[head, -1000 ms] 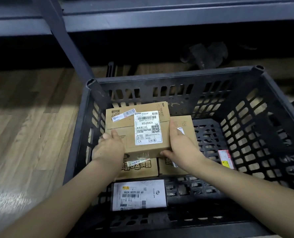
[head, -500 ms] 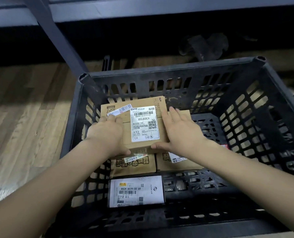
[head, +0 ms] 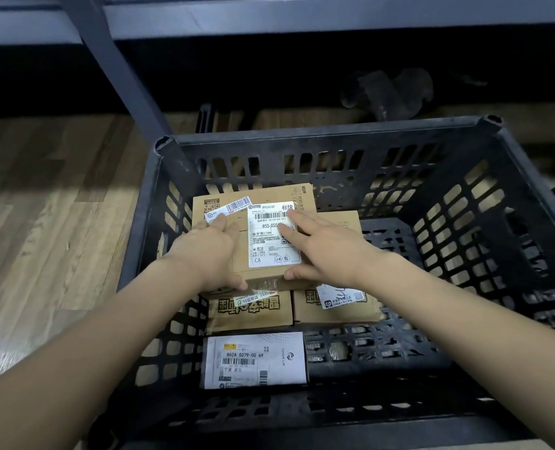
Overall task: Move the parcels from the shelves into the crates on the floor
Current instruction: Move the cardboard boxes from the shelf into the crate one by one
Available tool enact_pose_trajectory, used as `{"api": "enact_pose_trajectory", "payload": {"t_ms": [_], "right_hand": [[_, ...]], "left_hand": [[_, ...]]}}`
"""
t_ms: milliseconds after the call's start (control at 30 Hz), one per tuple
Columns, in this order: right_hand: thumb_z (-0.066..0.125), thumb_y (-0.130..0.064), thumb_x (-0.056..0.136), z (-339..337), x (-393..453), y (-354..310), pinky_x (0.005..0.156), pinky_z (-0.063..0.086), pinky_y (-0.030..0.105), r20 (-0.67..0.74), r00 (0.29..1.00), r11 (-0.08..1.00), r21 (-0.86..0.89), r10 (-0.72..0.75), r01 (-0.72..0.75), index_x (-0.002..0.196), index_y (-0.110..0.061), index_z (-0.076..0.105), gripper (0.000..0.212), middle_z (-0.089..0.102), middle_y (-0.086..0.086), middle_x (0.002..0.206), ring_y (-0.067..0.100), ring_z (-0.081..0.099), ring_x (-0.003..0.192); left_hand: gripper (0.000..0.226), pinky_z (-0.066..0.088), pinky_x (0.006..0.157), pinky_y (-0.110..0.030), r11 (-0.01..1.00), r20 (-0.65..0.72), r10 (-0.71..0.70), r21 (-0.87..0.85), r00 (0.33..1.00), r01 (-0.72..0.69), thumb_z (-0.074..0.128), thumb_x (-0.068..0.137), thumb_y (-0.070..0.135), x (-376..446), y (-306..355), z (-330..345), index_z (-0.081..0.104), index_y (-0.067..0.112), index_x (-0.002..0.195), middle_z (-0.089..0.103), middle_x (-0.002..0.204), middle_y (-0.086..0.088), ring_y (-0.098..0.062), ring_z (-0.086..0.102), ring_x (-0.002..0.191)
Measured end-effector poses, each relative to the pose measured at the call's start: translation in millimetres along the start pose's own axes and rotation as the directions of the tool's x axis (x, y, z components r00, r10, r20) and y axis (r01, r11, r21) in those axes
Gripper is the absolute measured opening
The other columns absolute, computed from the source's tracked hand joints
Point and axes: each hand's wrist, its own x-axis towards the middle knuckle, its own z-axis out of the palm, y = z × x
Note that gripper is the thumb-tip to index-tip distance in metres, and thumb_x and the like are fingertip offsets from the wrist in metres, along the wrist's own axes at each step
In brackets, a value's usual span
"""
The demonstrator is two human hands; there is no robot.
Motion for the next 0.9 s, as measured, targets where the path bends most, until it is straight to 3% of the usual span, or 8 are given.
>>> {"api": "enact_pose_trajectory", "payload": {"t_ms": [133, 233, 333, 433, 600, 733, 900], "right_hand": [[0.042, -0.046, 0.097, 7, -11, -11, 0.113, 0.027, 0.036, -0.105, 0.994, 1.0, -0.028, -0.015, 0.013, 0.145, -0.019, 0.029, 0.057, 0.018, 0.008, 0.156, 0.025, 0.017, 0.143], [0.044, -0.027, 0.099, 15, -15, -18, 0.1, 0.042, 0.039, -0.151, 0.988, 0.998, -0.058, -0.035, 0.027, 0.137, -0.014, 0.04, 0.04, 0.036, 0.007, 0.143, 0.026, 0.033, 0.13], [0.047, -0.015, 0.097, 20, -11, -19, 0.095, 0.046, 0.039, -0.162, 0.986, 0.997, -0.067, -0.046, 0.036, 0.132, -0.013, 0.045, 0.035, 0.042, 0.006, 0.134, 0.025, 0.038, 0.122], [0.043, -0.023, 0.099, 16, -8, -19, 0.096, 0.043, 0.038, -0.156, 0.986, 0.997, -0.046, -0.064, 0.058, 0.128, -0.012, 0.049, 0.032, 0.046, 0.006, 0.13, 0.026, 0.039, 0.12], [0.046, -0.013, 0.097, 17, -12, -21, 0.098, 0.042, 0.037, -0.133, 0.99, 0.997, -0.072, -0.045, 0.036, 0.133, -0.011, 0.043, 0.036, 0.041, 0.007, 0.138, 0.026, 0.037, 0.124], [0.043, 0.007, 0.089, 10, -22, -22, 0.112, 0.028, 0.033, -0.02, 0.998, 0.994, -0.094, -0.053, 0.051, 0.148, -0.008, 0.02, 0.066, 0.013, 0.009, 0.156, 0.026, 0.016, 0.142], [0.043, 0.012, 0.082, 2, -34, -25, 0.11, 0.028, 0.03, 0.021, 0.998, 0.99, -0.13, -0.059, 0.061, 0.147, -0.006, 0.021, 0.07, 0.019, 0.011, 0.151, 0.027, 0.019, 0.139]], "left_hand": [[0.074, 0.045, 0.09, -0.039, 0.998, -0.13, -0.005, 0.067, 0.992, 0.014, 0.061, 0.081, 0.056, -14, 7, 4, 0.034, 0.013, 0.136, 0.039, 0.136, -0.003, -0.024, 0.041, 0.123], [0.048, 0.047, 0.08, -0.035, 0.99, -0.2, 0.058, 0.14, 0.978, -0.03, 0.052, 0.093, 0.042, -21, 17, 15, 0.04, 0.011, 0.127, 0.044, 0.127, -0.004, -0.023, 0.047, 0.113], [0.043, 0.049, 0.086, -0.035, 0.987, -0.197, 0.09, 0.146, 0.976, -0.062, 0.047, 0.097, 0.035, -19, 17, 23, 0.038, 0.009, 0.13, 0.039, 0.133, -0.007, -0.024, 0.044, 0.116], [0.046, 0.048, 0.092, -0.035, 0.988, -0.197, 0.101, 0.131, 0.975, -0.076, 0.045, 0.097, 0.038, -15, 10, 26, 0.037, 0.01, 0.132, 0.037, 0.137, -0.006, -0.023, 0.043, 0.119], [0.052, 0.046, 0.095, -0.035, 0.989, -0.182, 0.078, 0.135, 0.98, -0.054, 0.045, 0.099, 0.032, -16, 14, 30, 0.027, 0.007, 0.141, 0.025, 0.148, -0.01, -0.026, 0.036, 0.127], [0.05, 0.041, 0.101, -0.032, 0.991, -0.201, 0.096, 0.111, 0.975, -0.075, 0.057, 0.088, 0.007, -18, 11, 32, 0.036, 0.01, 0.134, 0.032, 0.137, -0.009, -0.023, 0.037, 0.122], [0.057, 0.046, 0.091, -0.03, 0.988, -0.127, 0.112, 0.116, 0.986, -0.097, 0.05, 0.077, -0.015, -27, 15, 30, 0.041, 0.009, 0.128, 0.04, 0.124, -0.008, -0.024, 0.044, 0.113]]}}
